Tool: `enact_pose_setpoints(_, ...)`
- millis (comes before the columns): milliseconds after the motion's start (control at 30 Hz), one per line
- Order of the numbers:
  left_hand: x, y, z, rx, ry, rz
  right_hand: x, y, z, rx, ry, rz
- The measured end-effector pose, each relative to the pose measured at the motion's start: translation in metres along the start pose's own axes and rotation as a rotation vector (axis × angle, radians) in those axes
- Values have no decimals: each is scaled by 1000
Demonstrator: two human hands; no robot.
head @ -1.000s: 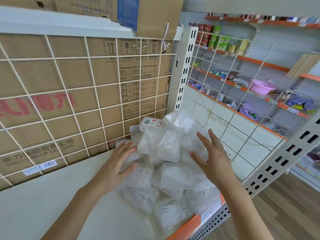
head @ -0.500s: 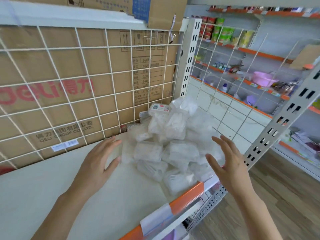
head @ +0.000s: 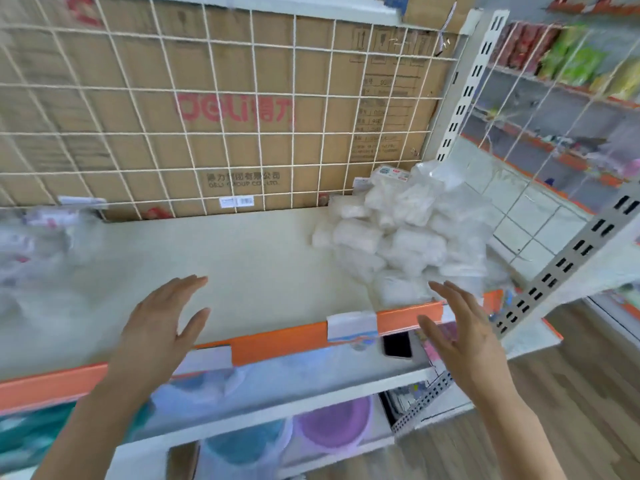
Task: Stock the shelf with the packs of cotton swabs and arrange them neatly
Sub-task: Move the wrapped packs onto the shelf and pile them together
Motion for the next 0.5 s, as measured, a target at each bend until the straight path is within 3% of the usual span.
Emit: enact_pose_setpoints(500,68,-175,108,337,-46,-238,-99,7,154,300,49,248)
Point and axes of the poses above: each hand's wrist, its own y-axis towards the middle knuckle, its own x-axis out of the back of the hand, z = x × y, the point moved 1 cm from there along y, towards the middle knuckle, and after that the axes turned 14 degrees about z, right-handed, at the moved point
